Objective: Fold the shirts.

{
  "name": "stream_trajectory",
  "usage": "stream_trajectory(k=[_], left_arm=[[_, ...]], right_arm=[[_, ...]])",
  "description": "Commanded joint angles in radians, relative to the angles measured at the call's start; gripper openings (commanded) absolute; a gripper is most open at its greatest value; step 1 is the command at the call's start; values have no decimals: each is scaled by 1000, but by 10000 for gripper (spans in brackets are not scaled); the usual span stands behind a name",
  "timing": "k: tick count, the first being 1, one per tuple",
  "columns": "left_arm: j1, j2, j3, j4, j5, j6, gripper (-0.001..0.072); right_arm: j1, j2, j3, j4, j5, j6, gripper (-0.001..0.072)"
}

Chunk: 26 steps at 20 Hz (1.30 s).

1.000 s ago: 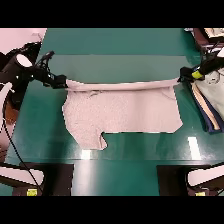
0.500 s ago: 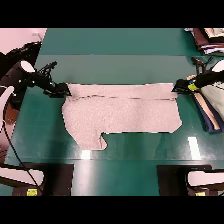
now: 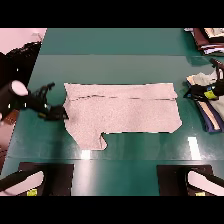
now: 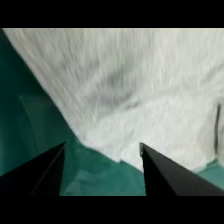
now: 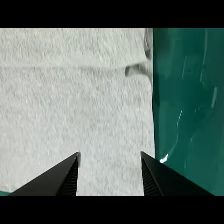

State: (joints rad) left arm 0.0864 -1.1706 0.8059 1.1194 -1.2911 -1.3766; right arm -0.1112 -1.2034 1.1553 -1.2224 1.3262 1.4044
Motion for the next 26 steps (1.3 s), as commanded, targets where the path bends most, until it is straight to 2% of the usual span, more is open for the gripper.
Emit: stream_trajectory(k=[1, 3, 6, 8, 11, 12, 13, 14, 19, 22, 26], left_arm=[[-1, 151, -248, -65, 40, -7, 528], [-1, 179, -329, -137, 95, -1, 527], [-1, 179, -396, -270, 190, 81, 528], [-1, 179, -408, -306, 261, 95, 527], [-1, 179, -410, -338, 298, 95, 525], [-1, 179, -410, -346, 307, 95, 375], [-1, 179, -410, -348, 311, 97, 131], [-1, 179, -410, -355, 307, 112, 22], [-1, 179, -409, -372, 253, 151, 21], [-1, 179, -408, -368, 236, 157, 20], [-1, 179, -375, -363, 235, 157, 20]], right_arm=[[-13, 115, -85, 1, 0, -1, 439], [-13, 149, -100, 1, 3, -1, 439], [-13, 188, -99, 1, 18, 0, 438], [-13, 211, -99, 1, 38, 0, 438], [-13, 241, -99, 0, 68, 0, 438], [-13, 248, -99, 0, 77, 0, 438], [-13, 249, -100, -8, 91, 0, 438], [-14, 249, -107, -20, 110, 0, 438], [-86, 249, -339, -36, 119, 1, 439], [-180, 249, -517, 51, 36, 0, 439], [-182, 238, -647, 153, -108, -19, 438]])
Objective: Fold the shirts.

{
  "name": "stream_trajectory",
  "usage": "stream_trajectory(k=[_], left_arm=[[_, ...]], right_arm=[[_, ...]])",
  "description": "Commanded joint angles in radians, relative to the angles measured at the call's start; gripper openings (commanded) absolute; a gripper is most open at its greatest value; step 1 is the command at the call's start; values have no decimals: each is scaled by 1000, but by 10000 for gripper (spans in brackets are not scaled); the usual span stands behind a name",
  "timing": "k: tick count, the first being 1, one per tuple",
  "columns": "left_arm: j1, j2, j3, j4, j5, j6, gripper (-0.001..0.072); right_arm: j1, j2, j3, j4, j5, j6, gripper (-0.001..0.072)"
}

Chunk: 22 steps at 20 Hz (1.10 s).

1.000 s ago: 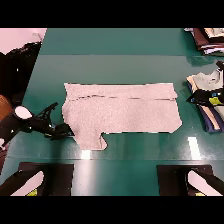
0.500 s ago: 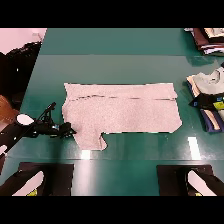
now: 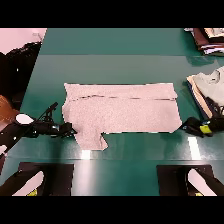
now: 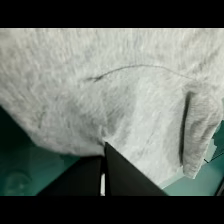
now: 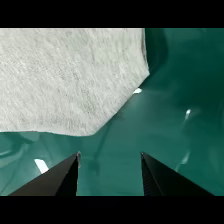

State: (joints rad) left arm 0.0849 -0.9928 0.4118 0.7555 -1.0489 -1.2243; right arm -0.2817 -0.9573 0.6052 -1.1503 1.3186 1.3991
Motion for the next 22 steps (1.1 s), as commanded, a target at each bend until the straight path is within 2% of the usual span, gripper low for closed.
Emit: stream_trajectory(k=[1, 5, 6, 7, 8, 9, 12, 14, 18, 20, 22], left_arm=[[1, 1, 32, 0, -7, 3, 20], [1, 1, 69, 15, -18, 2, 20], [1, 1, 72, 27, -24, 2, 20], [1, 1, 72, 44, -34, 2, 20], [1, 1, 72, 65, -56, 1, 20], [1, 1, 77, 102, -94, -4, 20], [1, 49, 101, 256, -222, -51, 18], [1, 150, 100, 344, -299, -87, 18], [1, 319, 98, 342, -502, -163, 19], [1, 336, 129, 314, -520, -188, 19], [1, 335, 201, 315, -455, -191, 19]], right_arm=[[4, -32, -106, 95, -119, -13, 438], [105, -154, -63, 110, -181, -20, 407], [129, -175, -41, 109, -187, -21, 308], [149, -190, -22, 106, -189, -21, 255], [166, -196, -3, 98, -182, -22, 117], [178, -191, 11, 78, -171, -24, 29], [198, -108, 26, -30, -89, -24, 12], [198, -13, 26, -108, 26, -24, 12], [196, 197, 27, -180, 211, -13, 12], [196, 271, 34, -177, 199, 24, 12], [197, 281, 78, -177, 175, 33, 11]])
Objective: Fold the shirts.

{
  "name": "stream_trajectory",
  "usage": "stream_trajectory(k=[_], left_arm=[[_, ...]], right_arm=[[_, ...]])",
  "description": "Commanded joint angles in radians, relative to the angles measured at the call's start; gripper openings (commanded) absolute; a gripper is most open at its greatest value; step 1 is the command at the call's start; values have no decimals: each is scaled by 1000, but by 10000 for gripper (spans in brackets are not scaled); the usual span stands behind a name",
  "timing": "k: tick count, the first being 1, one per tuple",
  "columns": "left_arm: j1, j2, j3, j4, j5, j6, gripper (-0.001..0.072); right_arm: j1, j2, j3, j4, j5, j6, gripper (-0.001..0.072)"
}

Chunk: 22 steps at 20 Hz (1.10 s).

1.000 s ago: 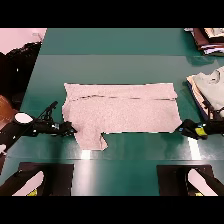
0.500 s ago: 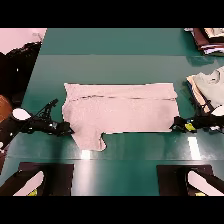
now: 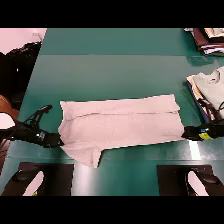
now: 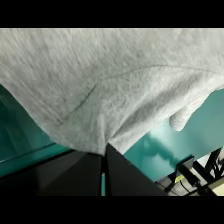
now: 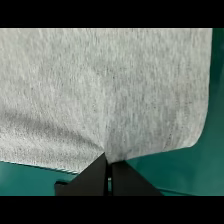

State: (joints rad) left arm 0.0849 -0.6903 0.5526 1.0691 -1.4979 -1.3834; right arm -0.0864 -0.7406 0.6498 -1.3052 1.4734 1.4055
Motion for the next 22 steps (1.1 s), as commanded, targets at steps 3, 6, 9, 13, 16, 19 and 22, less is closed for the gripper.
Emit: stream_trajectory(k=[3, 6, 9, 13, 16, 19, 22], left_arm=[[1, 16, 155, 2, 154, -31, 19], [1, -92, 200, 1, 248, -14, 19], [1, -259, 225, -1, 331, 5, 20], [1, -460, 265, -52, 451, 34, 21], [1, -542, 294, -91, 502, 56, 22], [1, -550, 321, -93, 536, 55, 114], [1, -550, 373, -97, 520, 48, 456]], right_arm=[[2, -58, 151, -22, -22, 19, 11], [3, -245, 271, 6, -66, -19, 11], [3, -427, 380, 46, -111, -19, 12], [3, -605, 492, 139, -119, -39, 12], [3, -709, 561, 171, -119, -42, 16], [0, -777, 619, 241, -120, -74, 274], [-18, -795, 661, 264, -119, -120, 339]])
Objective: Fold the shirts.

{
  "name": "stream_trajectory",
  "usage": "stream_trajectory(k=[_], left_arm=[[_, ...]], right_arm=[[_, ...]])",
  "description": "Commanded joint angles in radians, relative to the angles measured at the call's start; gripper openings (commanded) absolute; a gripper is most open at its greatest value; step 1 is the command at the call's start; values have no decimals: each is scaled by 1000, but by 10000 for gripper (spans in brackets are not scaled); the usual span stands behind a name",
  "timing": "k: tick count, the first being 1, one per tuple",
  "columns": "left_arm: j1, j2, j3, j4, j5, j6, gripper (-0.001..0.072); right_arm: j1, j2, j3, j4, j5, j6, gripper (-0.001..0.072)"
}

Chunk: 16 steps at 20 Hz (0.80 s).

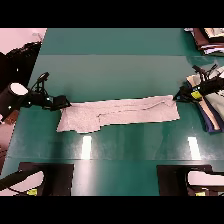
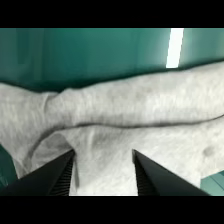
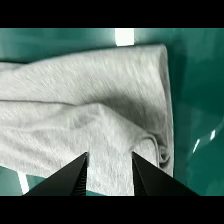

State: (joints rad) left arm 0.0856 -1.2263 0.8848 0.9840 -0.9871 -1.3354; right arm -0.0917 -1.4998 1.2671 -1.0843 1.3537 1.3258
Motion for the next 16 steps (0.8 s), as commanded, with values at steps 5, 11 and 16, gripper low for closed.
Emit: stream_trajectory(k=[5, 11, 16], left_arm=[[0, -11, 176, -5, -113, 1, 345], [-43, -16, 198, -64, -111, -3, 21], [-191, -16, 199, -56, -71, -82, 20]], right_arm=[[-155, -34, 25, 45, 104, -124, 356], [-287, -117, -105, 201, 124, -256, 584], [-192, -225, -106, 280, 135, -292, 571]])
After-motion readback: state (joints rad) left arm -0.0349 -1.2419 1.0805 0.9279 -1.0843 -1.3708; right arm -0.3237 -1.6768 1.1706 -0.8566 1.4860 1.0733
